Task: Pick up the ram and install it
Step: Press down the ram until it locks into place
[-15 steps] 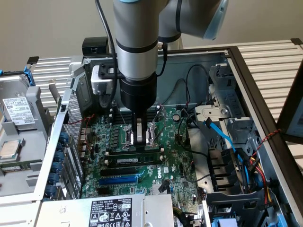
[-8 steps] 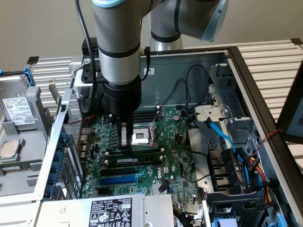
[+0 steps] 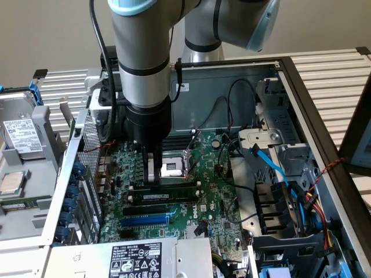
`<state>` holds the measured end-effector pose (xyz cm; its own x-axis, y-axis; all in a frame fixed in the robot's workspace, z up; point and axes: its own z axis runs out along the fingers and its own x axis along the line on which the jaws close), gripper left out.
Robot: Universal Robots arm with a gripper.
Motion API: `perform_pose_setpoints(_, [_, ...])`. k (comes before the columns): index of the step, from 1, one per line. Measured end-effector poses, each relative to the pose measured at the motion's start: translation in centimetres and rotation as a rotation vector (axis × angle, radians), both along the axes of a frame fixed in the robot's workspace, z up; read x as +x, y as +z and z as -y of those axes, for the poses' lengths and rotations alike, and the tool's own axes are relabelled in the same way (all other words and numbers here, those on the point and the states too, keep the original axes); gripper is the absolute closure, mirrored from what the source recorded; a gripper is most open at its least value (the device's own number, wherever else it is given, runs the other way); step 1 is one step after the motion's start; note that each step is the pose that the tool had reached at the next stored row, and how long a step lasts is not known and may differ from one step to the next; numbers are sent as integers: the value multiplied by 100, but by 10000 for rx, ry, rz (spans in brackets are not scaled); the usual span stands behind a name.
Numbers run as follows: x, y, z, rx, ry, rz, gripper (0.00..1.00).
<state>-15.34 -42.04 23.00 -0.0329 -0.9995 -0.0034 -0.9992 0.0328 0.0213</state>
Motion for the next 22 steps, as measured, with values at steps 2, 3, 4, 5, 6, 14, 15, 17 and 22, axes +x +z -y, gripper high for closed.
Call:
perform_pose_setpoints(2, [-1, -15, 1, 2, 0, -5, 90])
perform_pose_setpoints(3, [-1, -23, 1, 0, 1, -8, 90])
perform_pose_setpoints(4, [-1, -33, 1, 2, 0, -10, 90])
perform_pose_setpoints(5, [-1, -43, 1, 2, 0, -7, 90])
perform_pose_setpoints(6, [-1, -51, 1, 4, 0, -4, 90])
perform_pose_setpoints(14, [171, 232, 30, 50, 0, -28, 90])
perform_pose_setpoints(15, [212, 261, 30, 49, 1, -38, 90])
perform_pose_setpoints(17, [299, 285, 31, 51, 0, -53, 90])
perform_pose_setpoints(22, [322, 285, 33, 86, -1, -58, 90])
